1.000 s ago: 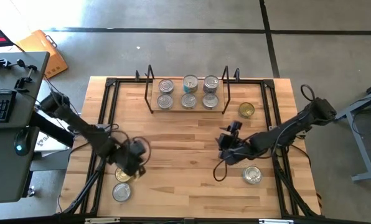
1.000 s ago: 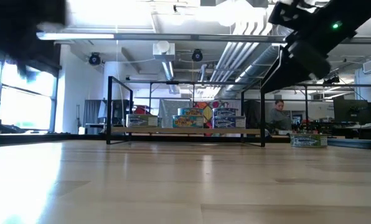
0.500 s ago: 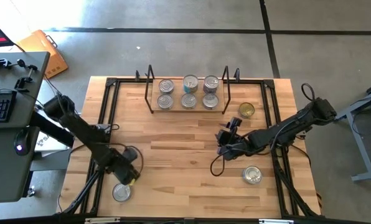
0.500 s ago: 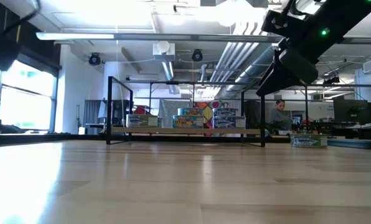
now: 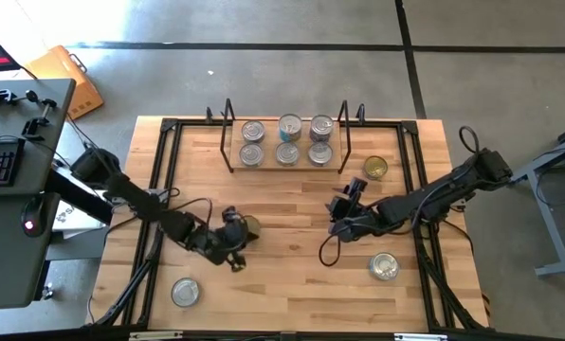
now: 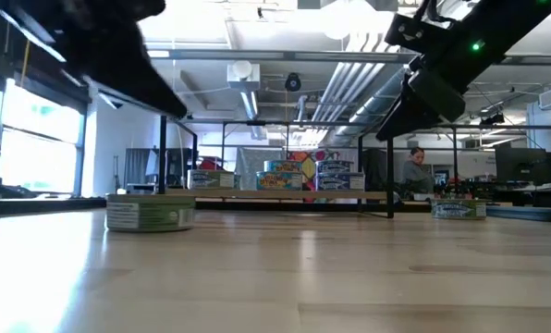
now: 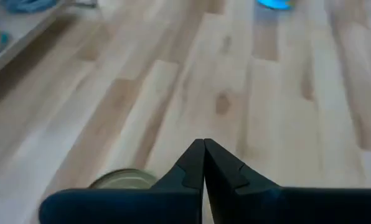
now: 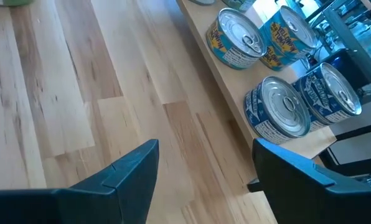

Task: Stack canned seafood by type on shelf
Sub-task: Stack the green tuna can on top of the green tuna can on the shelf

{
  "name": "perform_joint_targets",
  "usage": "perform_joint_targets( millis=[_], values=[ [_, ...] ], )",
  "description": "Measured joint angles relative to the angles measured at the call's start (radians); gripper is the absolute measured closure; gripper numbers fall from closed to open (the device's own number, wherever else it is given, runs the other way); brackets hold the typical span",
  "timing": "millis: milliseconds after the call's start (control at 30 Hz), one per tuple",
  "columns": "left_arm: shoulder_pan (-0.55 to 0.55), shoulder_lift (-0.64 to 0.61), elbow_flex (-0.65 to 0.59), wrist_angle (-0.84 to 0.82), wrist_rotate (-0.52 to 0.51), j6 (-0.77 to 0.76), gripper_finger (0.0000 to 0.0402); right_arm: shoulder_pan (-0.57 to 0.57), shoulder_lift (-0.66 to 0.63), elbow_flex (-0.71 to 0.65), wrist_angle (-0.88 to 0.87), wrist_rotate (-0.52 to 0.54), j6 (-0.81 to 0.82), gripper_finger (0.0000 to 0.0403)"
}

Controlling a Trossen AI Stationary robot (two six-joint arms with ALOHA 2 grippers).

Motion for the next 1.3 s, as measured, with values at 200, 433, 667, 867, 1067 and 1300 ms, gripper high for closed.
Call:
perform_joint_targets(
  millis=[200, 433, 667, 867, 1067, 1300],
  values=[
    [0.098, 0.002, -0.001, -0.307, 0.059, -0.201, 0.0401, -0.031, 0.000, 0.000, 0.040, -0.034, -0.025, 0.0151],
    [0.250, 0.030, 0.003, -0.404, 0.316, -0.223, 0.0401, -0.052, 0.001, 0.000, 0.078, -0.050, -0.049, 0.0151],
    [0.251, 0.042, -0.002, 0.056, 0.488, -0.051, 0.0401, -0.052, 0.001, 0.000, 0.098, -0.085, -0.053, 0.0151],
    [0.217, 0.047, -0.002, 0.199, 0.481, 0.148, 0.0401, -0.057, 0.080, 0.000, 0.288, -0.374, -0.230, 0.0151],
    [0.221, 0.083, -0.001, 0.167, 0.573, 0.136, 0.0401, -0.101, 0.304, 0.001, 0.790, -1.108, -0.534, 0.0153],
    [0.255, 0.209, 0.002, 0.188, 0.628, 0.178, 0.0401, -0.203, 0.538, 0.088, 0.921, -1.432, -0.437, 0.0204]
  ],
)
